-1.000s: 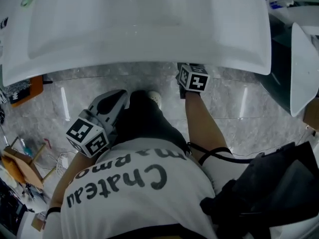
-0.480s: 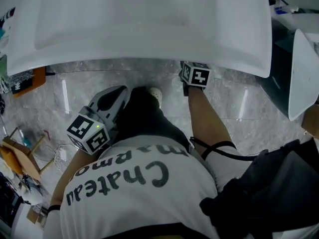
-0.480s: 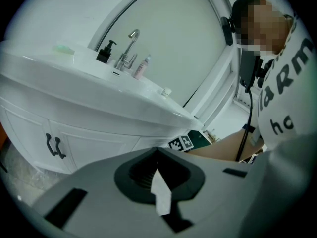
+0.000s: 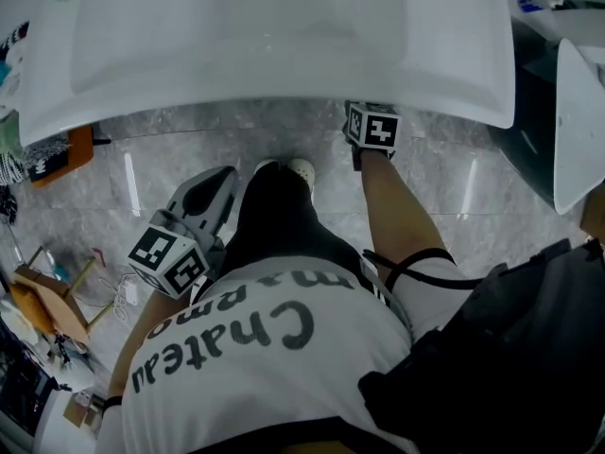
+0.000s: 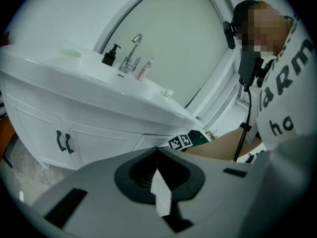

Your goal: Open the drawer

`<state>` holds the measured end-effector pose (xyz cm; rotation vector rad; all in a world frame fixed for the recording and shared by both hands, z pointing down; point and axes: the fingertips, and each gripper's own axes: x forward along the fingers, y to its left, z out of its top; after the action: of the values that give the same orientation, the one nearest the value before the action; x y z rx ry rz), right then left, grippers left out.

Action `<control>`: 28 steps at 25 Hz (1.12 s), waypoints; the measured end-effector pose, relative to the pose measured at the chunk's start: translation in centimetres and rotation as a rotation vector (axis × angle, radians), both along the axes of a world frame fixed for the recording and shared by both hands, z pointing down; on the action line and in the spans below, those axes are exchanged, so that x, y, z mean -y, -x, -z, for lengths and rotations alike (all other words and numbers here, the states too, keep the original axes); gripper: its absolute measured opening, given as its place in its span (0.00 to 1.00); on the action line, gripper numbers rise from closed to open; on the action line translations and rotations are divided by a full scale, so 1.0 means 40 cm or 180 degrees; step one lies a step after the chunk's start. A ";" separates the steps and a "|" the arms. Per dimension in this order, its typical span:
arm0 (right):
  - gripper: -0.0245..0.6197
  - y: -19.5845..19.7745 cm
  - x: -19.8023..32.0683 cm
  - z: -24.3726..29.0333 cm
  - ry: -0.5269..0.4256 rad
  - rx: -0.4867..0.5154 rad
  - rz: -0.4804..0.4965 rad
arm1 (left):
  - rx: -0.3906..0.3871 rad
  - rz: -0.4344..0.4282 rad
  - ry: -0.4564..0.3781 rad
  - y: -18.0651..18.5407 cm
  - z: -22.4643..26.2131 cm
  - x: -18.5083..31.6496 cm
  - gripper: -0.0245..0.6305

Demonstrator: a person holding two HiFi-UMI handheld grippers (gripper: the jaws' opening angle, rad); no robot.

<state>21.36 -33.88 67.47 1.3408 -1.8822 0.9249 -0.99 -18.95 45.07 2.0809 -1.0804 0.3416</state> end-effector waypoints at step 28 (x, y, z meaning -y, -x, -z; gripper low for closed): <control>0.23 -0.004 -0.114 -0.008 0.0146 -0.0074 0.0068 | -0.0097 -0.0059 0.0010 0.009 0.006 -0.090 0.05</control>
<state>21.54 -29.33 67.78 1.2966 -1.8434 0.9323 -1.33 -15.34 44.84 2.0880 -1.0428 0.3194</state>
